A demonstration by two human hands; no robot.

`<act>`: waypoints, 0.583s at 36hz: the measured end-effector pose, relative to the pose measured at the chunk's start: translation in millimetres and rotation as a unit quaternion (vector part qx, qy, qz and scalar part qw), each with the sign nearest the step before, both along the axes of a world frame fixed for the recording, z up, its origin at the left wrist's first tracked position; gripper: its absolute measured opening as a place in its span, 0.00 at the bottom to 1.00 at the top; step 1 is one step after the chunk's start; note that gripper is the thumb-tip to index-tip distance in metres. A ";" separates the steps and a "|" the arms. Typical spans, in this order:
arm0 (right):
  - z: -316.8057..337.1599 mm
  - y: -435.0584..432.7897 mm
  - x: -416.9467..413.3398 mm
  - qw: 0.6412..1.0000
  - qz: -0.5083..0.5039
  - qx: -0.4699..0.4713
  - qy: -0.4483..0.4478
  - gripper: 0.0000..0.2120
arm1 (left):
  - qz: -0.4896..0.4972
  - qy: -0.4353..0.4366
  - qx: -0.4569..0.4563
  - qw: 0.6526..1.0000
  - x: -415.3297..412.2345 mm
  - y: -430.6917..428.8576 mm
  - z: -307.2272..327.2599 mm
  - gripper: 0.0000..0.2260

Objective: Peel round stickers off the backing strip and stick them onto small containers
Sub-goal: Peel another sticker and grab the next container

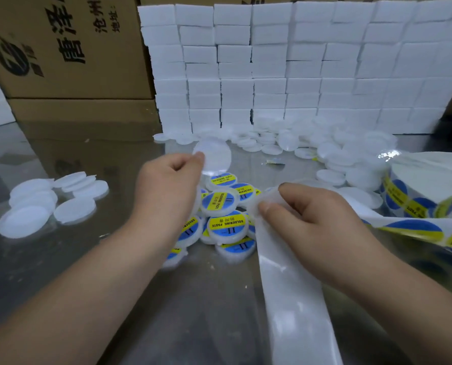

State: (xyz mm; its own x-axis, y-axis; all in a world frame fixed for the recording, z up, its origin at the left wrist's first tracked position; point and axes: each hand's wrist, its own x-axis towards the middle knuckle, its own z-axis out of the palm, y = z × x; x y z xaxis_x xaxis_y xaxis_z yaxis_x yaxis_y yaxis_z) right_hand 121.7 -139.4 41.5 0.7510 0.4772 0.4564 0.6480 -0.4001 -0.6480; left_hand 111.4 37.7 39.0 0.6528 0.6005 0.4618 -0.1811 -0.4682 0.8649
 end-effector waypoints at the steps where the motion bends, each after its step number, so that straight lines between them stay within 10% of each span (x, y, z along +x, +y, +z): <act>1: 0.9 -0.1 0.9 1.000 -0.009 0.015 0.006 0.11 | 0.002 0.001 -0.003 1.000 -0.5 1.2 0.6 0.19; 7: -0.7 -1.5 15.9 0.993 -0.109 0.034 0.010 0.23 | 0.016 0.021 0.139 0.990 -7.5 -11.9 -4.6 0.23; 11: -0.5 -7.7 28.8 0.986 -0.167 0.006 -0.026 0.07 | 0.017 0.014 0.180 0.983 -11.2 -14.4 -2.9 0.24; 21: 13.3 -21.8 35.9 0.957 -0.233 -0.013 -0.172 0.26 | 0.026 0.008 0.214 0.976 -13.5 -16.2 -2.0 0.25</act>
